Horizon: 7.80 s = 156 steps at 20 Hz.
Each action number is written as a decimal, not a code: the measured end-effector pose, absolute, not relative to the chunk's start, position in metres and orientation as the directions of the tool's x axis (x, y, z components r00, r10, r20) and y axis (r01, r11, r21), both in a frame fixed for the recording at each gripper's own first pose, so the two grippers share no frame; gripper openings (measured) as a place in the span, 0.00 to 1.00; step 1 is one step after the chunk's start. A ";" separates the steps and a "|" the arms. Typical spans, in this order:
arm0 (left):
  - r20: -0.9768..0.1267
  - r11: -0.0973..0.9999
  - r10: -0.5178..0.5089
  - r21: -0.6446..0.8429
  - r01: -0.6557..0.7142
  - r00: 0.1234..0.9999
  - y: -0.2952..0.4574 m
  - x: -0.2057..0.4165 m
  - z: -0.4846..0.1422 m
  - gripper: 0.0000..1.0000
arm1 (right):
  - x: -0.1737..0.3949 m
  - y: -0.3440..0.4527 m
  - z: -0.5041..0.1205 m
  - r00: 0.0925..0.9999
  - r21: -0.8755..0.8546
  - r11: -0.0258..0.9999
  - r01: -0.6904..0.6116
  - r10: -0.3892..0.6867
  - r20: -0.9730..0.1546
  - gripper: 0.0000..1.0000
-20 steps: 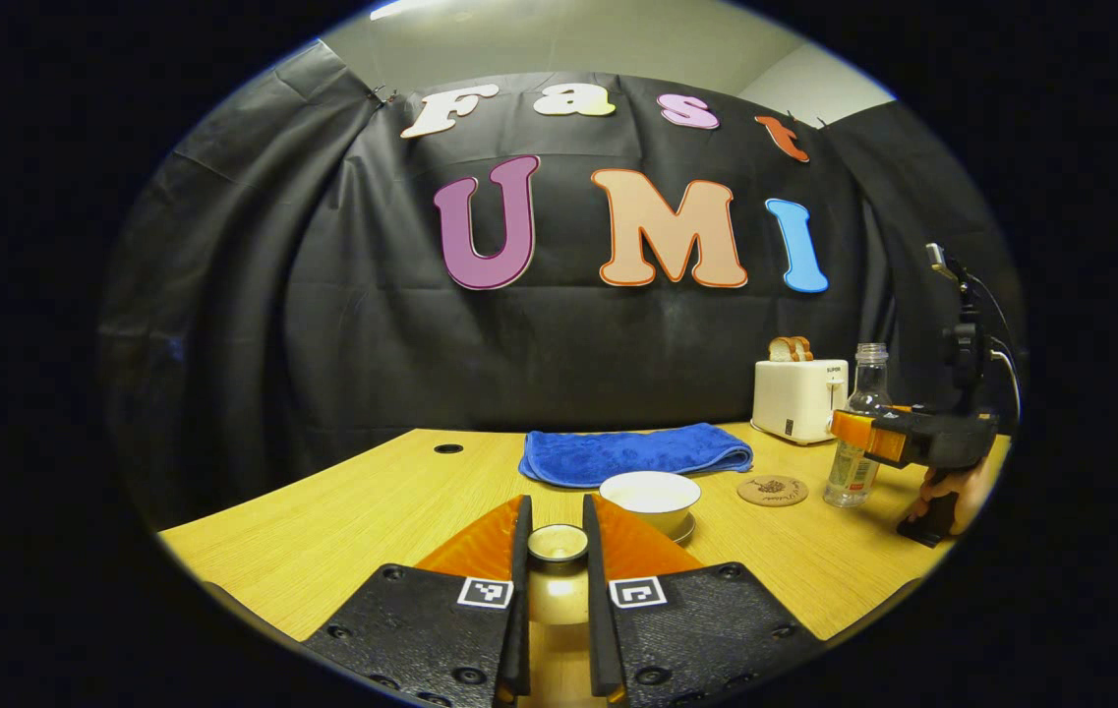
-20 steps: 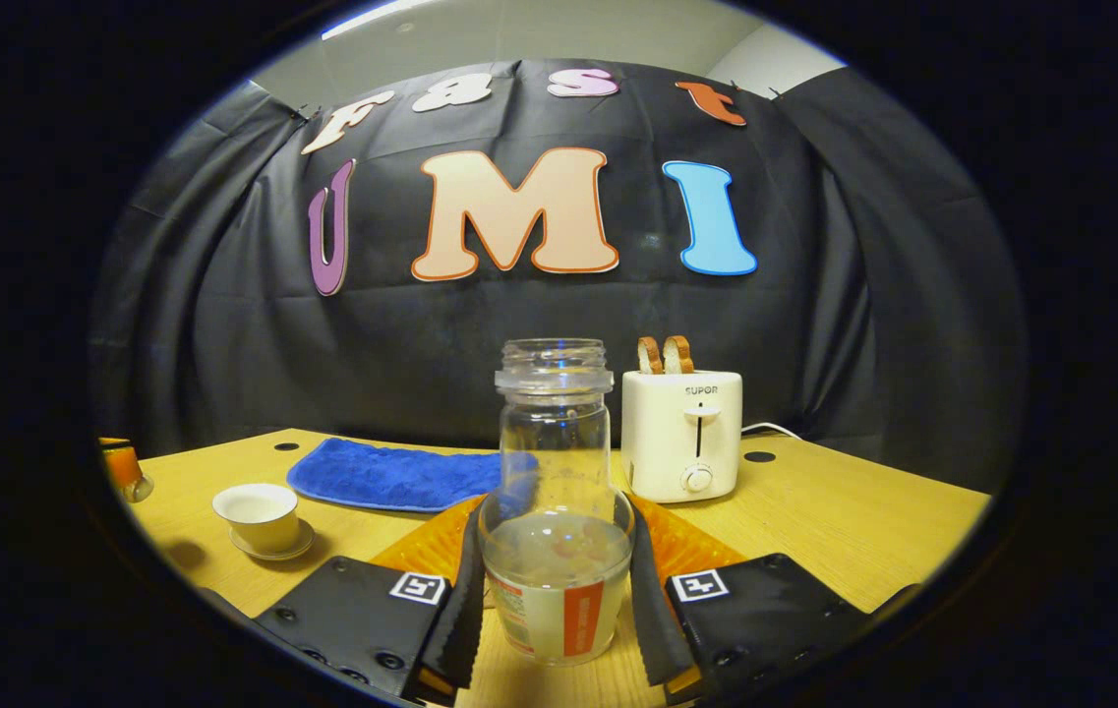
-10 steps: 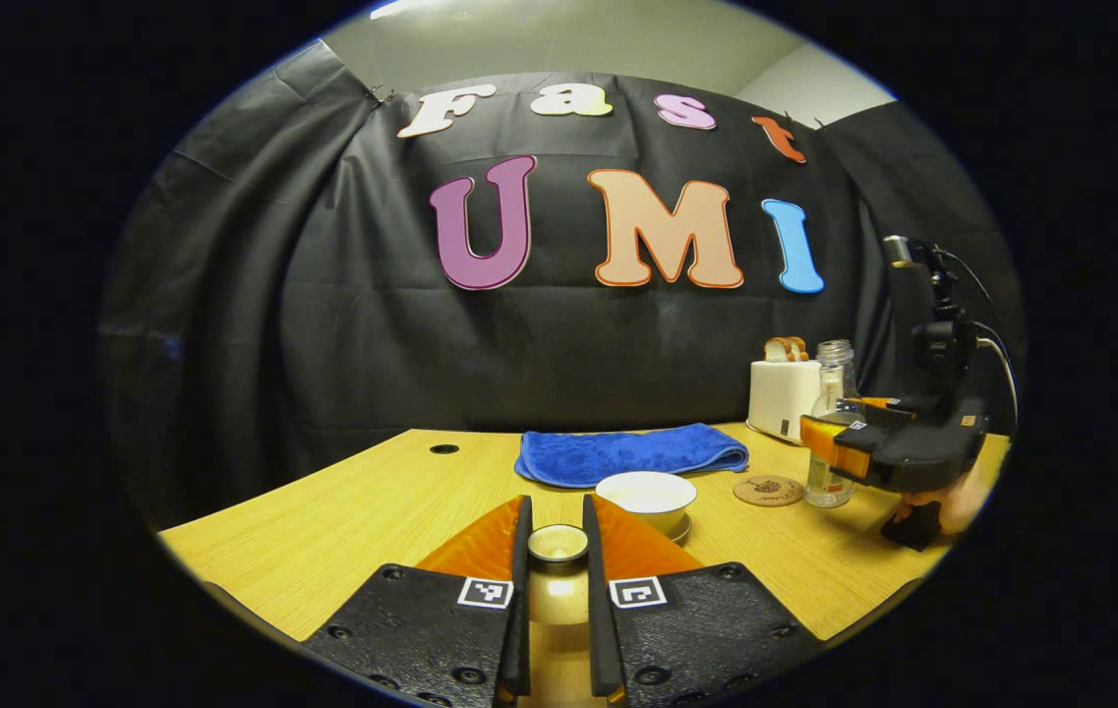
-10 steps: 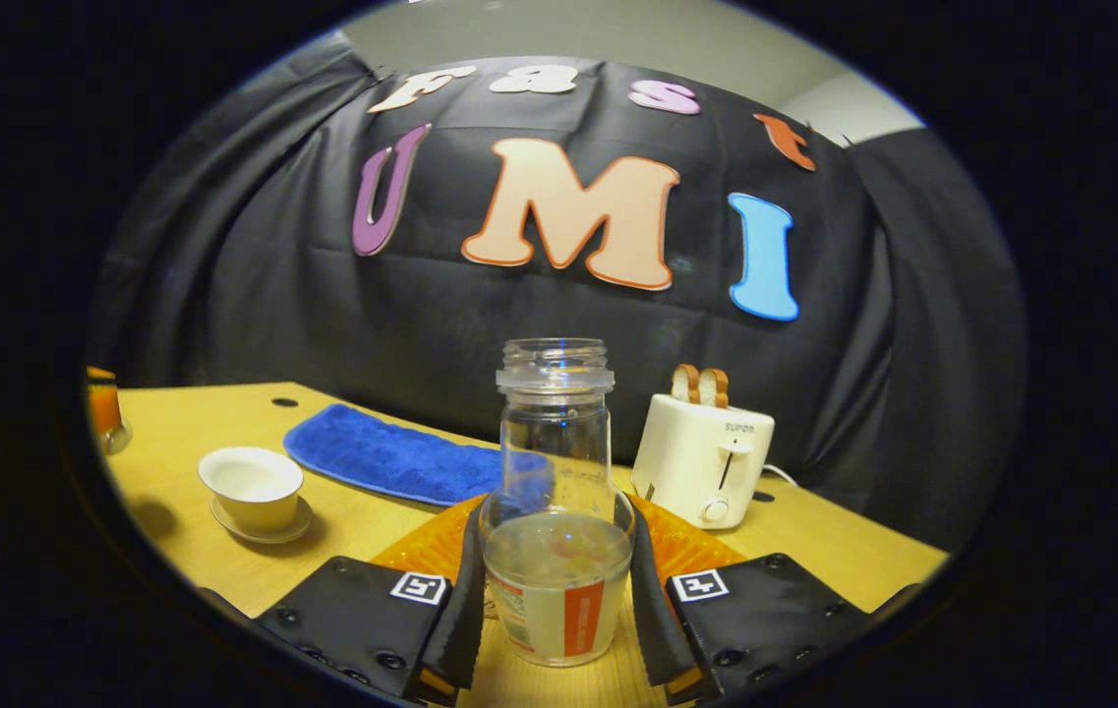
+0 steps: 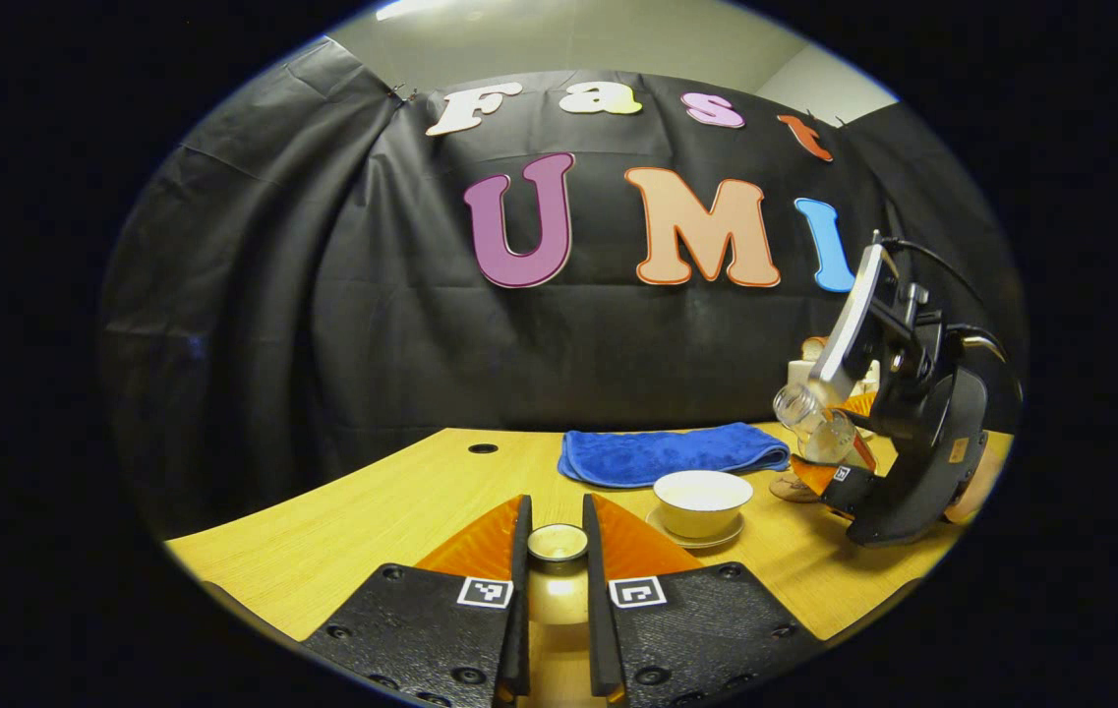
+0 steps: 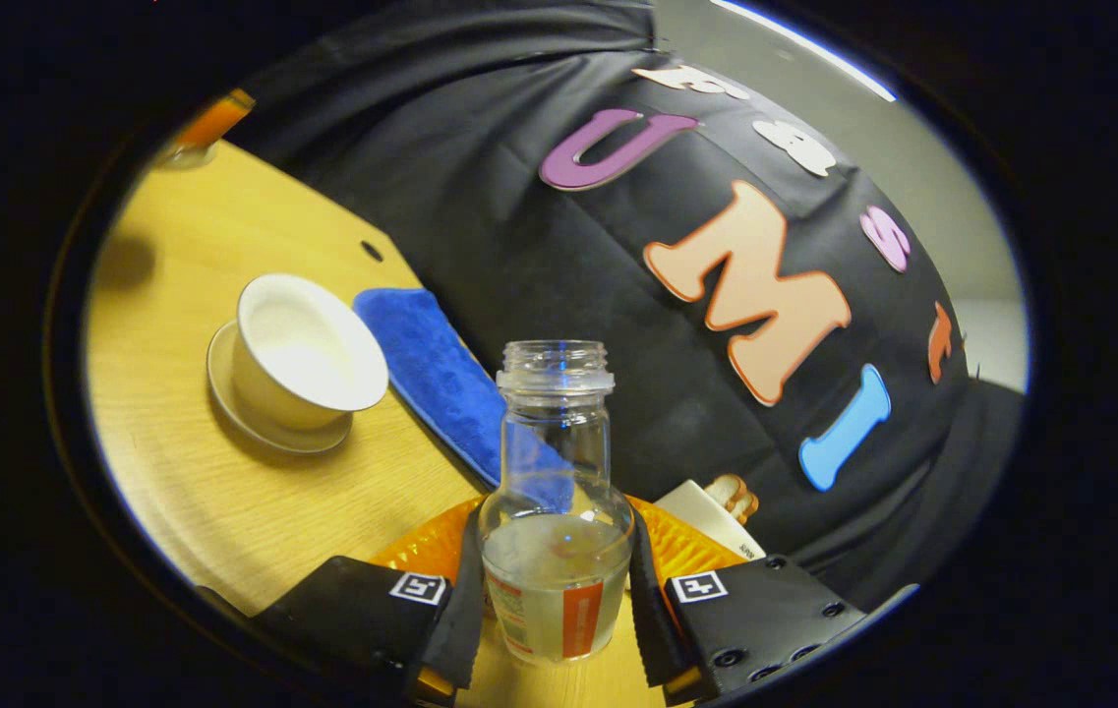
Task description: Open the teacup lid with one hand, grasp the water bottle and pour water into the teacup with the other hand; after pouring, place the water bottle on the coaster and then close the teacup lid.
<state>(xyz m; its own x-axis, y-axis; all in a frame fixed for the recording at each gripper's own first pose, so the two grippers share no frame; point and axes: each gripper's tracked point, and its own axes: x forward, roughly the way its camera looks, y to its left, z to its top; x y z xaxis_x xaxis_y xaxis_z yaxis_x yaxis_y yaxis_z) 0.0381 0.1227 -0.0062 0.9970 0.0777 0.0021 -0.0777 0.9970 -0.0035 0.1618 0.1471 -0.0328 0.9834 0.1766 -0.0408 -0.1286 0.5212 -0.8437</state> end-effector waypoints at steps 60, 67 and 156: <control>-0.002 0.994 0.107 -0.005 -0.107 0.994 0.135 0.037 -0.006 0.21 | 0.144 0.215 0.005 0.907 -0.873 -0.427 0.237 0.419 0.041 0.67; -0.003 0.994 0.107 -0.006 -0.107 0.994 0.135 0.038 -0.007 0.21 | 0.138 0.224 0.014 0.898 -0.862 -0.433 0.262 0.437 0.053 0.67; 0.005 0.987 -0.160 -0.007 0.160 0.987 0.067 0.082 -0.005 0.21 | 0.126 0.073 0.000 0.965 0.009 0.965 -0.261 0.261 -0.036 0.92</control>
<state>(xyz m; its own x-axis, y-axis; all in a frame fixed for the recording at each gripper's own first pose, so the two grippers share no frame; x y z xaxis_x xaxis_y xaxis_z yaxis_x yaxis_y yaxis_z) 0.0817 0.0668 -0.0050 0.9871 -0.1598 0.0053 0.1598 0.9871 -0.0067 0.1262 0.0730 0.0003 0.9646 0.2613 -0.0358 -0.2611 0.9653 0.0094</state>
